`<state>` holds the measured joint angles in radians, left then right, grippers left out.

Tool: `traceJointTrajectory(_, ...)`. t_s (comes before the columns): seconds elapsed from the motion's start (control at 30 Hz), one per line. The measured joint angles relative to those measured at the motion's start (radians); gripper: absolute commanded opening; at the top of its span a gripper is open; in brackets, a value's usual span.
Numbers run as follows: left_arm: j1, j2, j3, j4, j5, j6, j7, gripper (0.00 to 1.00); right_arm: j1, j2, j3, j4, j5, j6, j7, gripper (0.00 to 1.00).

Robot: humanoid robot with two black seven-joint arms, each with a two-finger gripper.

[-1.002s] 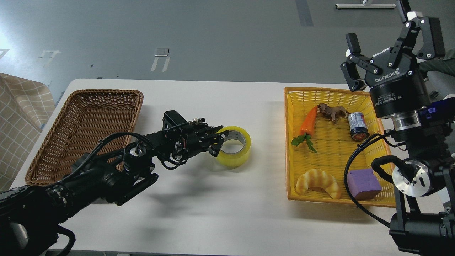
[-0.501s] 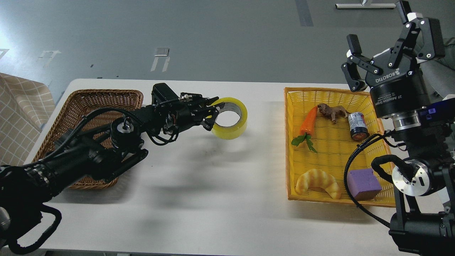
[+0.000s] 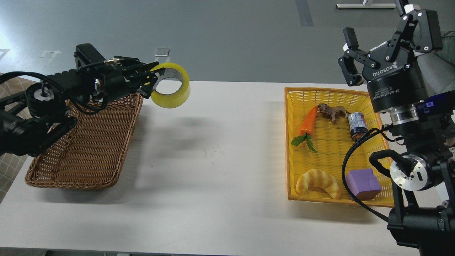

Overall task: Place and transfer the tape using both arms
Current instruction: 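Lift the tape roll with the left gripper and lower it into the wicker basket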

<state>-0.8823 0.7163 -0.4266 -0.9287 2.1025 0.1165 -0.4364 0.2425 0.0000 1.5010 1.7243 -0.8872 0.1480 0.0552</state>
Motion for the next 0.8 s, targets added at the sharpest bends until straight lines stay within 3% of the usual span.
traceJointTrajectory(0.2, 0.019, 0.16, 0.002, 0.039, -0.035, -0.003, -0.003, 0.0, -0.006, 0.0, -0.004, -0.004, 0.0, 0.009, -0.001, 1.0)
traceJointTrajectory(0.4, 0.108, 0.255, 0.016, 0.051, -0.144, 0.005, -0.047, 0.0, -0.007, 0.0, -0.014, -0.005, 0.0, 0.012, -0.001, 1.0)
traceJointTrajectory(0.63, 0.197, 0.278, 0.018, 0.071, -0.235, 0.018, -0.052, 0.0, -0.006, 0.0, -0.016, -0.006, 0.001, 0.013, -0.009, 1.0)
traceJointTrajectory(0.8, 0.269, 0.26, 0.018, 0.109, -0.24, 0.101, -0.052, 0.0, -0.004, 0.0, -0.016, -0.005, 0.001, 0.013, -0.022, 1.0)
